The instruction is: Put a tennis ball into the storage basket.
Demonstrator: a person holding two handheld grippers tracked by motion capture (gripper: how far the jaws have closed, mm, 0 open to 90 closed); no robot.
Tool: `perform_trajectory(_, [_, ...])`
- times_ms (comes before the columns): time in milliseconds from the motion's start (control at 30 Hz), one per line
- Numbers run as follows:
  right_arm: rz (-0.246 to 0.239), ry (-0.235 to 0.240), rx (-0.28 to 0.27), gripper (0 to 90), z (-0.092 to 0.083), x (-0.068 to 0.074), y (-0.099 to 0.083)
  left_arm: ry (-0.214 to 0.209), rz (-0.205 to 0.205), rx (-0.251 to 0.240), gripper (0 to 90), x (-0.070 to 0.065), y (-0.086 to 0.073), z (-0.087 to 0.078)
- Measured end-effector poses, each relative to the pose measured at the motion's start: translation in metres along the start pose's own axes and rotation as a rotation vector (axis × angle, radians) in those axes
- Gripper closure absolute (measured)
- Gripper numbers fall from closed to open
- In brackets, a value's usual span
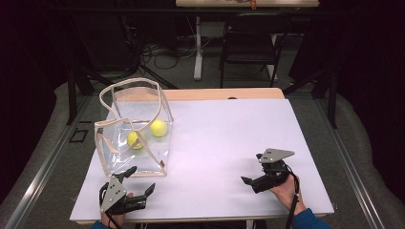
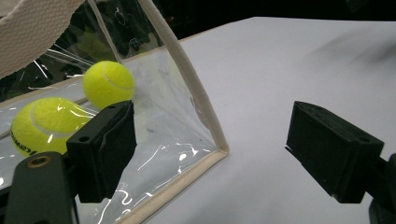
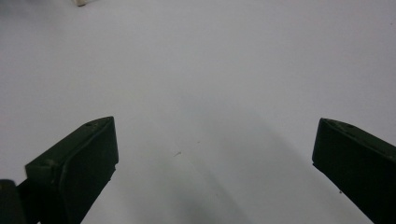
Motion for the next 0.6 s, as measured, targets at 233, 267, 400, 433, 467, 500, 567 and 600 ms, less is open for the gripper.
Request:
perform_trajectory(233, [0.015, -0.015, -0.021, 0.0, -0.001, 0.001, -0.013, 0.000, 0.003, 0.000, 15.7, 0.000, 0.000, 0.000])
perform_trajectory(267, [0.018, -0.017, -0.022, 0.0, -0.002, 0.001, -0.015, -0.001, 0.003, 0.000, 15.7, 0.000, 0.000, 0.000])
perform_trajectory(400, [0.029, -0.029, -0.028, 0.0, -0.002, 0.002, -0.023, -0.001, 0.003, 0.001, 15.7, 0.000, 0.000, 0.000])
perform_trajectory(433, [0.034, -0.032, -0.032, 0.0, -0.003, 0.002, -0.025, 0.000, 0.003, 0.001, 15.7, 0.000, 0.000, 0.001])
perform_trajectory(467, [0.036, -0.037, -0.035, 0.0, -0.003, 0.002, -0.027, 0.000, 0.005, 0.002, 15.7, 0.000, 0.000, 0.001])
perform_trajectory(500, [0.040, -0.037, -0.036, 0.0, -0.004, 0.003, -0.029, 0.000, 0.003, 0.002, 15.7, 0.000, 0.000, 0.001])
perform_trajectory(567, [0.046, -0.044, -0.037, 0.0, -0.004, 0.003, -0.032, 0.000, 0.003, 0.004, 15.7, -0.001, -0.001, 0.001])
perform_trajectory(600, [0.046, -0.046, -0.040, 0.0, -0.005, 0.002, -0.033, 0.000, 0.004, 0.005, 15.7, -0.001, -0.001, 0.001])
Point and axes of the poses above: each handheld gripper's, and its own axes: z roughly forward along the jaws, y roughly out of its top, x roughly to its left, the point moved 6 cm from there along z, roughly forward along the jaws, and after that the axes turned 12 degrees about x, right-handed, at the moved point
